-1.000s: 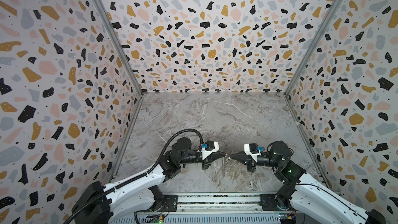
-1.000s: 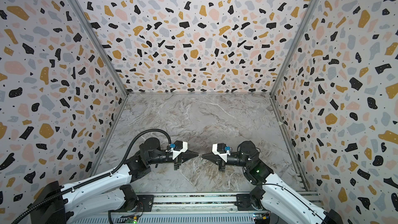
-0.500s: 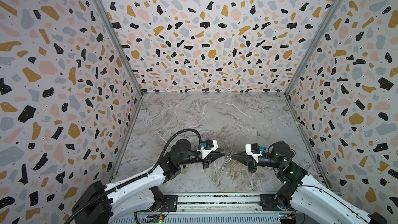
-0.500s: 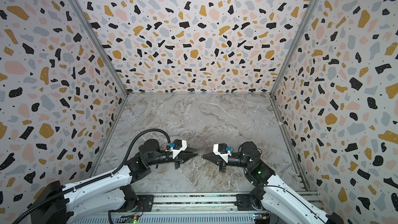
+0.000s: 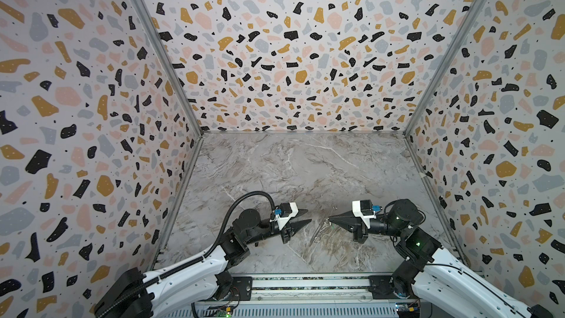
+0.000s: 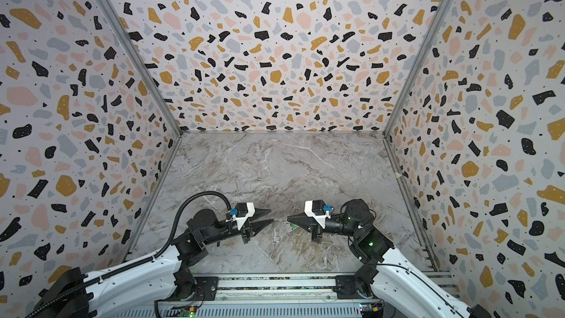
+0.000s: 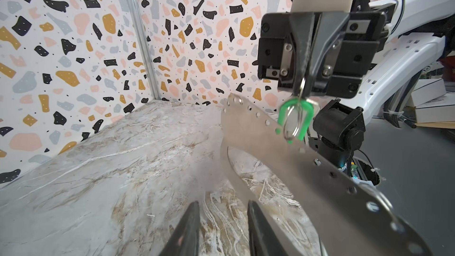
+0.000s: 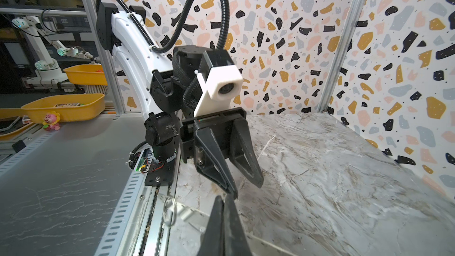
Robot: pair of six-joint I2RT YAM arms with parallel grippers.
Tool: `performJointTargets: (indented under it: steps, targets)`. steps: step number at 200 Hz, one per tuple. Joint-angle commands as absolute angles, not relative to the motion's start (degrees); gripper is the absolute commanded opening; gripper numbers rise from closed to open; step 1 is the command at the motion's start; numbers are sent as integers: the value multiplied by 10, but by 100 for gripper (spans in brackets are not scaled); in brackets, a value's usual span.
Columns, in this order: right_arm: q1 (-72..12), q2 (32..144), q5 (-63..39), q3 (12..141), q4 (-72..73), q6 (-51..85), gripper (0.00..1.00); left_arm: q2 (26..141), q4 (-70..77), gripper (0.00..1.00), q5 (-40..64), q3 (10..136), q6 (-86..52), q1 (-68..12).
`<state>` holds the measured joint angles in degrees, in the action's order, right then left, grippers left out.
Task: Attach keys to a key ring
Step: Insert the key into the keyring.
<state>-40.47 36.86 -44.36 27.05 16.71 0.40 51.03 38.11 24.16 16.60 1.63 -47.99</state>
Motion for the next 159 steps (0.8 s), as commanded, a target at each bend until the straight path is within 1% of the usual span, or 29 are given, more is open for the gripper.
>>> performJointTargets:
  steps: [1,25,49,88,123,159]
  targets:
    - [-413,357,-409,305,181,22,0,513,430,35,217,159,11,-478]
    - [-426,361,-367,322,185,27,0,529,455,35,207,147,10,-478]
    - [-443,369,-310,339,184,32,0,541,498,39,196,130,11,-479]
    - [-461,389,-240,367,188,46,0,559,552,40,181,113,19,-484]
    - [-469,412,-178,388,201,74,0,565,617,41,145,95,21,-494]
    - [-483,421,-126,393,227,94,0,576,653,42,94,92,49,-517]
